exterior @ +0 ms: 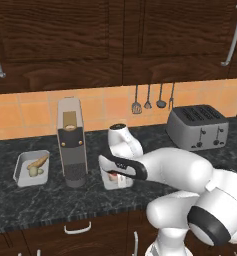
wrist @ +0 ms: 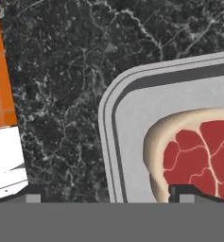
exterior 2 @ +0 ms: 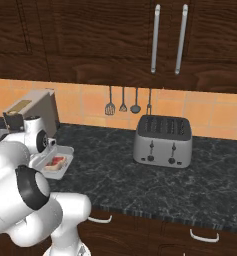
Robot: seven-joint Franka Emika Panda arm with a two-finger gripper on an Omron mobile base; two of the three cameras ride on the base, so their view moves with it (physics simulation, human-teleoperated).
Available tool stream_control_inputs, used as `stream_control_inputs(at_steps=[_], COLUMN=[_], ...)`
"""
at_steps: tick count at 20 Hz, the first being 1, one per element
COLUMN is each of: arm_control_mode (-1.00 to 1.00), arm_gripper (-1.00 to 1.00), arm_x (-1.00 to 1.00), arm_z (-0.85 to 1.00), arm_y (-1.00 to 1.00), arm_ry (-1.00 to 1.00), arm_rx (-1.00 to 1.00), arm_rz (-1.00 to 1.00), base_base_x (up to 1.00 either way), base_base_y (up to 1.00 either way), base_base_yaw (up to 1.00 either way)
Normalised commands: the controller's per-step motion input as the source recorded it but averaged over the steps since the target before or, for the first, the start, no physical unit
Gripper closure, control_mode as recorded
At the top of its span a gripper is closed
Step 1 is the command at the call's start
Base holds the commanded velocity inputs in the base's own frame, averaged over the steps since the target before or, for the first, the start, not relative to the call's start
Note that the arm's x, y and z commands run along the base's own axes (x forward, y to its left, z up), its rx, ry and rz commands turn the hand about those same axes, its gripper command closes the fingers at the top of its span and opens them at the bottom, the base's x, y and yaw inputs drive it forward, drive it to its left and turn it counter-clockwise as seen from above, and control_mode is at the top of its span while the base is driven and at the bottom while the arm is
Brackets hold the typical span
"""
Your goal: Take the meat container that has the steak and place it on the second highest rack of the freezer. Then take the vegetable container that has the sweet potato and mushroom and place it on the highest rack of the freezer.
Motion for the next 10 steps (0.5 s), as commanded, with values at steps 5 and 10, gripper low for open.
stream_control_inputs(at_steps=[5,10], arm_control_mode=[-1.00,-1.00], arm_gripper=[-1.00,-1.00], arm_x=[0.02,-0.60], arm_z=[-0.35,-0.14], arm_y=[0.12,0.14], arm_ry=[0.00,-0.01], arm_rx=[0.00,0.00], arm_rz=[0.02,0.01], base_base_x=[0.00,0.00], base_base_y=[0.00,0.00], base_base_yaw=[0.00,0.00])
